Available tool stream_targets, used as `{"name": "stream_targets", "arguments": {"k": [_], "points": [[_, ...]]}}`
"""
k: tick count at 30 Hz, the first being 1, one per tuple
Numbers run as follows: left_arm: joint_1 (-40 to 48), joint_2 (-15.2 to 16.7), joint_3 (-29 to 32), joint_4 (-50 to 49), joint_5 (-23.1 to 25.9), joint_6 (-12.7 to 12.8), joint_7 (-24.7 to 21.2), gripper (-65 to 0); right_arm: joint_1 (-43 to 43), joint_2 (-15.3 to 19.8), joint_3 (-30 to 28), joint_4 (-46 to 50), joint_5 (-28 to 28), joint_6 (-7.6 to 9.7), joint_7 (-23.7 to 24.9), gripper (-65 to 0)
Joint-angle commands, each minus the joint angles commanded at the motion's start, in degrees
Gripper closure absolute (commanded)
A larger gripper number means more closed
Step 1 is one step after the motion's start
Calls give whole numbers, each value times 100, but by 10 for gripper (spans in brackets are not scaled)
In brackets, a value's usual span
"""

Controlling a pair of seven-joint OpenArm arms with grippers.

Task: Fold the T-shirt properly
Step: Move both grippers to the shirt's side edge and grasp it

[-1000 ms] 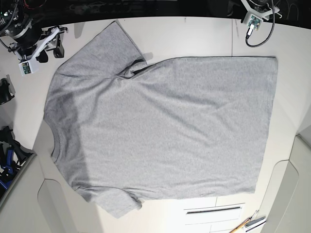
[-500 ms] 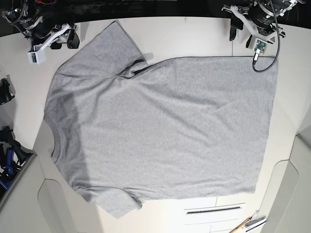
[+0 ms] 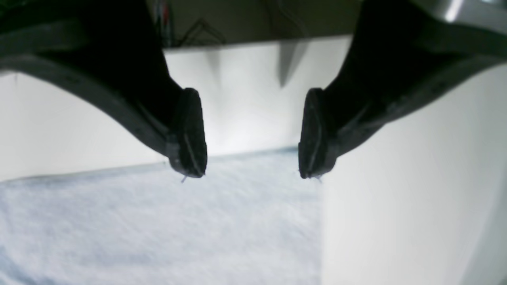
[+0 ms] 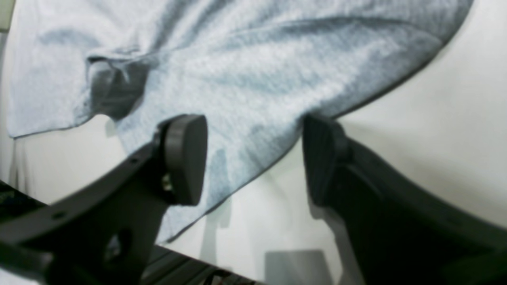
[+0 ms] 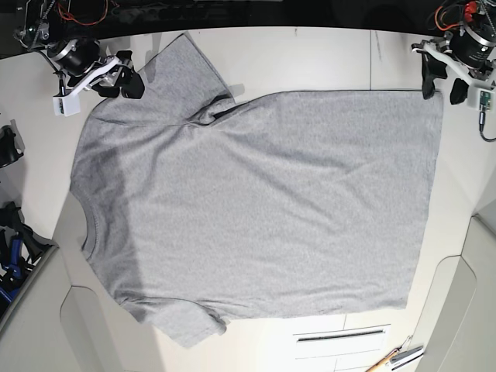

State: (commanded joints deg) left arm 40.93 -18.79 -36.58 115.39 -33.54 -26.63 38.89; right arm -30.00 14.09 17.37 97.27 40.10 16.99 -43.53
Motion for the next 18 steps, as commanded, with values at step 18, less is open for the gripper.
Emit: {"name": "stream_targets", "arguments": {"k": [18], "points": [[-1141,-284,-15,-2356,-1784,-730,793,-439,9,0,-92,0,299,363,-22,-386]]}}
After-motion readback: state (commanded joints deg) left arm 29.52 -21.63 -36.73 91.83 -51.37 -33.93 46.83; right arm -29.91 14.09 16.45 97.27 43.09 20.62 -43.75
